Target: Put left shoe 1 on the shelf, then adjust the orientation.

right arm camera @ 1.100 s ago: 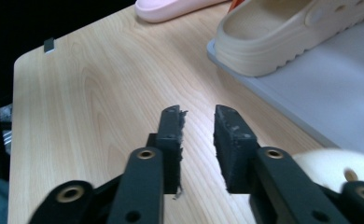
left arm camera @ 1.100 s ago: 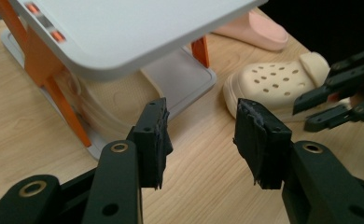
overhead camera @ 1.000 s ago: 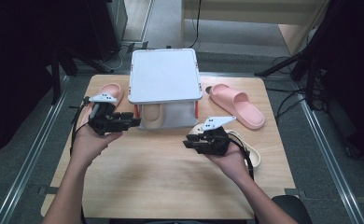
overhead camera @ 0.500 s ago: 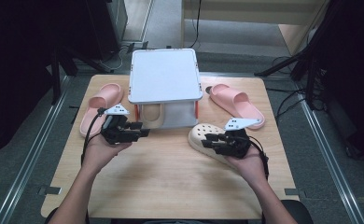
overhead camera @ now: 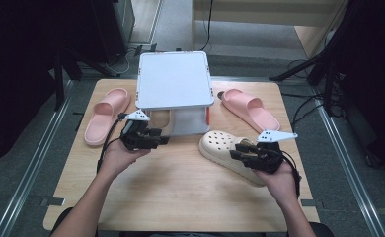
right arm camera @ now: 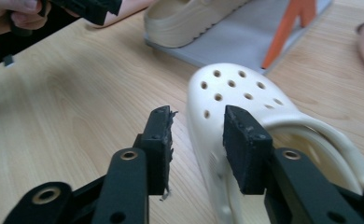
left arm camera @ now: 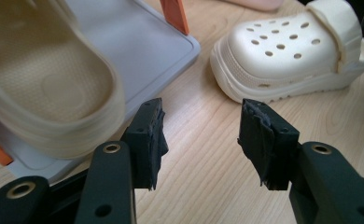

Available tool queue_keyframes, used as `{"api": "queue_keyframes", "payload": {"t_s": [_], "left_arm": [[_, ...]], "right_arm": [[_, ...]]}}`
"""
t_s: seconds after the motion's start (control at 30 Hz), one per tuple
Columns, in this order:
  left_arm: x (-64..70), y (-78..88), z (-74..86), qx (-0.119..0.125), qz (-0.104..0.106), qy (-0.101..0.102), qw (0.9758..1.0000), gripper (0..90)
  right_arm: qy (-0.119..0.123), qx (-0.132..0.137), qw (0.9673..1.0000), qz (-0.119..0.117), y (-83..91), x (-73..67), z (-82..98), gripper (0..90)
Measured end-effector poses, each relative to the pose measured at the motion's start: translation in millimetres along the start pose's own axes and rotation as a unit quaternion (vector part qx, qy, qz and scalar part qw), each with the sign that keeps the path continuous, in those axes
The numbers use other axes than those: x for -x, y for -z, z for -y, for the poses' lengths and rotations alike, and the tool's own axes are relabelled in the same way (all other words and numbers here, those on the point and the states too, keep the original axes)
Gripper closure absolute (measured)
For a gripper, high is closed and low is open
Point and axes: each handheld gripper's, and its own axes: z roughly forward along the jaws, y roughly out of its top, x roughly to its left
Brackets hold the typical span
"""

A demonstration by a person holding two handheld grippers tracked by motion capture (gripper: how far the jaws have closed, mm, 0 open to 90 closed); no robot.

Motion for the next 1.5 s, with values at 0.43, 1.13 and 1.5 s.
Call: {"api": "queue_keyframes", "payload": {"t_s": [0.43, 1.13, 1.5], "left_arm": [[1.1, -9.4, -5.4, 0.001, 0.010, -0.007, 0.9999, 49.0], [2.2, -1.0, 5.4, 0.008, 0.001, 0.006, 0.9999, 40.5], [7.2, 9.5, 14.7, 0.014, -0.008, 0.015, 0.9998, 40.3]], "right_arm": [[-0.024, -0.043, 0.9986, 0.019, -15.9, 2.5, 19.5, 56.4], [-0.042, -0.067, 0.9969, 0.001, -44.1, 14.0, 6.2, 76.8], [-0.010, -0.063, 0.9972, -0.040, -59.5, -14.4, -8.8, 76.6]]}}
